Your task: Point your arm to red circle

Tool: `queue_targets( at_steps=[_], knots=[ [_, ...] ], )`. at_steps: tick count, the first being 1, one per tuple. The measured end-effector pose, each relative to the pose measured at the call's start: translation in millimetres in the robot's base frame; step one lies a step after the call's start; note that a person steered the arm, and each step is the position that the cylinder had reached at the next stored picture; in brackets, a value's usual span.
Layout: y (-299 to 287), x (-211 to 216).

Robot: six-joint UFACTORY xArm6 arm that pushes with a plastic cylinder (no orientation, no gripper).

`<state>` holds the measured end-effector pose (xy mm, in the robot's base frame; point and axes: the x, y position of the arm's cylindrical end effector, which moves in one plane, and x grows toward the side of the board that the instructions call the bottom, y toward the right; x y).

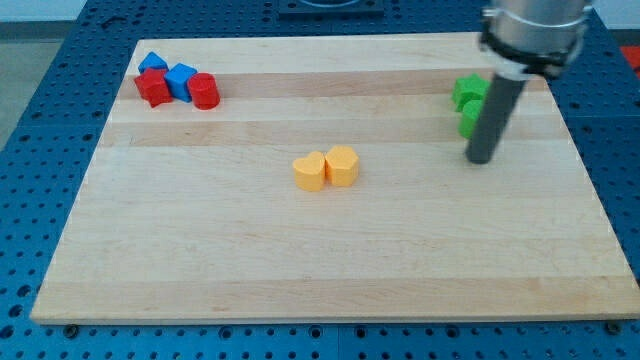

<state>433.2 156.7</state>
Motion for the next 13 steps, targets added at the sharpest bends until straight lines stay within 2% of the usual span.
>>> queue_targets(
  at_steps=[2,3,6,10,12,13],
  knots=[
    [-92.1,-8.3],
    [-115.0,-62.5],
    [-158.8,-58.9],
    [-219.7,-120.5],
    [-228.4,-123.9],
    [-254.6,-123.6]
  ],
)
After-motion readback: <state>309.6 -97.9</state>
